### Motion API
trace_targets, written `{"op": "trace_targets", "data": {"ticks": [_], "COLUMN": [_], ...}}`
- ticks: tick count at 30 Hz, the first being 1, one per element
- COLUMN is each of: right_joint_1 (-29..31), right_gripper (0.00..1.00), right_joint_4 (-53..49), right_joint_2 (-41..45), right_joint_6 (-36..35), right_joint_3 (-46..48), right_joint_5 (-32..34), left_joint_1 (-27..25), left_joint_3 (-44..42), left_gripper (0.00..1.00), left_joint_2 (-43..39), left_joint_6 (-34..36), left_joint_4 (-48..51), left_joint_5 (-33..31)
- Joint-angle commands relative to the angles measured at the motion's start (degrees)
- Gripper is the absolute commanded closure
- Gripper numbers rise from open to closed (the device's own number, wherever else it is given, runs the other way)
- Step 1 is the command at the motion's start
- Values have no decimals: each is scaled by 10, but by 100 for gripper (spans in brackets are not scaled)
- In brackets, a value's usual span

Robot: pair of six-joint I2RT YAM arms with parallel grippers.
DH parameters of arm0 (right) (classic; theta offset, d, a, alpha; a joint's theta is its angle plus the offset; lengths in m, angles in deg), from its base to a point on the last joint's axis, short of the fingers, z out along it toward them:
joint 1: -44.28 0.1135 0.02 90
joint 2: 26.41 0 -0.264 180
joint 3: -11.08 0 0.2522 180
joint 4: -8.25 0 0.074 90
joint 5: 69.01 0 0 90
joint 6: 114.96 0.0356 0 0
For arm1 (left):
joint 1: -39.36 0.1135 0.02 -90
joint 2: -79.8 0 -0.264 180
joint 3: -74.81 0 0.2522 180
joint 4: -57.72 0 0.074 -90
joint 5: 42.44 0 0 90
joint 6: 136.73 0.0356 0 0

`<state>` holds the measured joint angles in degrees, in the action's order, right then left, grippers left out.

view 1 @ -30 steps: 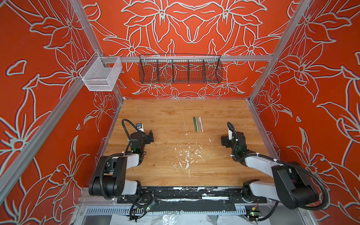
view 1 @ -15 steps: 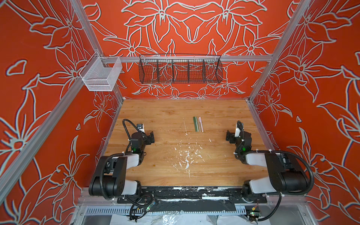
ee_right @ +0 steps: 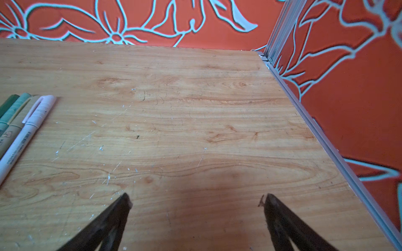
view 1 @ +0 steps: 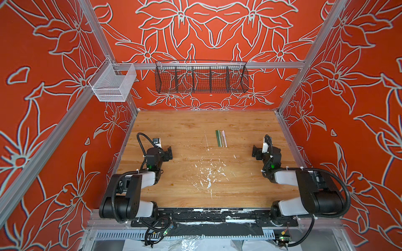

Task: Insert the pens into the pen caps

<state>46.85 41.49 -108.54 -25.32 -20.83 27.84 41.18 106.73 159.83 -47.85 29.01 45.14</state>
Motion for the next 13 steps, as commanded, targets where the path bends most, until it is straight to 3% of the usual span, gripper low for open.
{"op": "trace_targets", "data": {"ticks": [1, 13], "right_joint_1": [-2, -2], "right_gripper": [3, 3], "right_joint_4": [12, 12], "right_joint_2": [3, 3], "right_joint_6": [4, 4], "right_joint_3": [3, 3], "right_joint_5": [-7, -7], "left_joint_1": [1, 1], "left_joint_3": [0, 0], "left_gripper": [4, 4], "left_joint_2": [-3, -1], "left_joint_6": [1, 2], "left_joint_4": [-3, -3], "left_joint_5": [4, 3]}}
